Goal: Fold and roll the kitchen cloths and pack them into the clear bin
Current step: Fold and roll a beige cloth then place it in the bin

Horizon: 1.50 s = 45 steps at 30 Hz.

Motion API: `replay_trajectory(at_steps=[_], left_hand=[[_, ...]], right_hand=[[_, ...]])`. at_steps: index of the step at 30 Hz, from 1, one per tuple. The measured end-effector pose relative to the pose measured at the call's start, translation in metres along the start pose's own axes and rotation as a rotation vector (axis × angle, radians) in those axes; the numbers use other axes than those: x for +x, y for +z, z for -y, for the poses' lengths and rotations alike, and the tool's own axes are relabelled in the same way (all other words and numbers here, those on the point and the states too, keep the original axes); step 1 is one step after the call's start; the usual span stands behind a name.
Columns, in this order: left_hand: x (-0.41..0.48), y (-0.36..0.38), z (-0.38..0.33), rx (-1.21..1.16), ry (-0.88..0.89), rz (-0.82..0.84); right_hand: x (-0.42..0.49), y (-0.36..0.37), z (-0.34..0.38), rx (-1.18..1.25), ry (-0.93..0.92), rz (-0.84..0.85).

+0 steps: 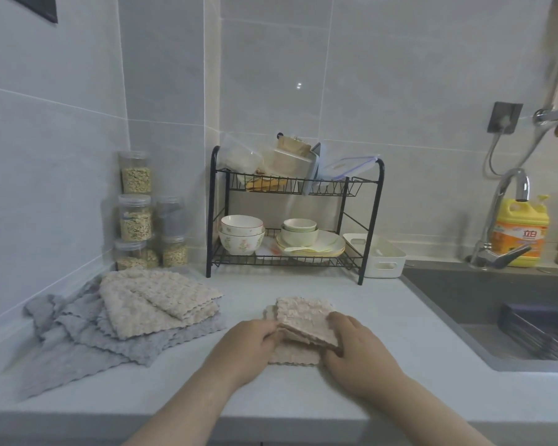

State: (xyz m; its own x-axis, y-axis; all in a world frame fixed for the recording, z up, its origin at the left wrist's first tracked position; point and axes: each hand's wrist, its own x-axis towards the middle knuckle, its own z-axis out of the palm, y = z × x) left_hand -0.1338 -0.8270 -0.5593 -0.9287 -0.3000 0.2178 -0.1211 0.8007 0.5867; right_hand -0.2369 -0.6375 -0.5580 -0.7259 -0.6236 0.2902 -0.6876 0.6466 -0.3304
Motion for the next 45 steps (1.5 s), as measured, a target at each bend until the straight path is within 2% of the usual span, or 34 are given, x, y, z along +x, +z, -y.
replay_trajectory(at_steps=[5,10,13,16,21,24,25,27,30,32,34,35,36,38,40,42,45], left_hand=[[-0.002,0.001,-0.001,0.088,0.037,-0.018],[-0.003,0.000,0.000,-0.033,0.001,0.049],[-0.002,0.000,-0.001,-0.081,-0.037,0.099],[0.000,0.002,-0.002,-0.048,0.007,0.114],[-0.008,0.001,-0.005,0.010,0.113,-0.057],[-0.011,0.001,-0.005,0.168,0.305,-0.180],[-0.011,0.002,-0.005,0.215,0.367,-0.196],[-0.013,0.002,-0.004,0.247,0.375,-0.160],[-0.016,-0.002,-0.010,0.169,0.185,-0.022],[-0.013,-0.003,-0.013,0.177,0.114,0.030],[-0.009,-0.001,-0.011,0.246,0.107,0.071],[-0.008,-0.001,-0.011,0.275,0.122,0.068],[-0.007,0.000,-0.011,0.298,0.129,0.055],[-0.006,0.000,-0.011,0.308,0.124,0.006],[-0.005,0.000,-0.009,0.215,0.061,-0.031],[-0.003,-0.003,-0.006,-0.045,-0.045,-0.076],[0.000,-0.011,-0.003,-0.618,-0.202,-0.067]], right_hand=[[0.006,-0.001,-0.003,-0.085,-0.031,0.040],[0.008,0.003,-0.005,-0.102,-0.100,0.132],[0.008,0.005,-0.006,-0.085,-0.105,0.094],[0.009,0.007,-0.007,-0.105,-0.112,0.070],[0.009,0.004,0.000,-0.206,-0.111,0.147],[0.008,0.002,0.005,-0.265,-0.105,0.175],[0.008,0.002,0.006,-0.269,-0.113,0.178],[0.007,0.001,0.004,-0.283,-0.116,0.200],[0.007,-0.002,0.000,-0.179,-0.079,0.279],[0.004,-0.012,-0.001,0.105,0.027,0.308],[0.003,-0.016,0.001,0.463,0.176,0.178],[0.003,-0.016,0.004,0.543,0.236,0.085],[0.005,-0.016,0.006,0.493,0.281,0.020],[0.010,-0.010,0.012,0.305,0.317,0.032],[0.016,-0.005,0.019,0.204,0.252,0.038],[0.022,-0.009,0.017,0.453,0.180,0.031],[0.030,-0.017,0.011,0.900,0.098,0.168]])
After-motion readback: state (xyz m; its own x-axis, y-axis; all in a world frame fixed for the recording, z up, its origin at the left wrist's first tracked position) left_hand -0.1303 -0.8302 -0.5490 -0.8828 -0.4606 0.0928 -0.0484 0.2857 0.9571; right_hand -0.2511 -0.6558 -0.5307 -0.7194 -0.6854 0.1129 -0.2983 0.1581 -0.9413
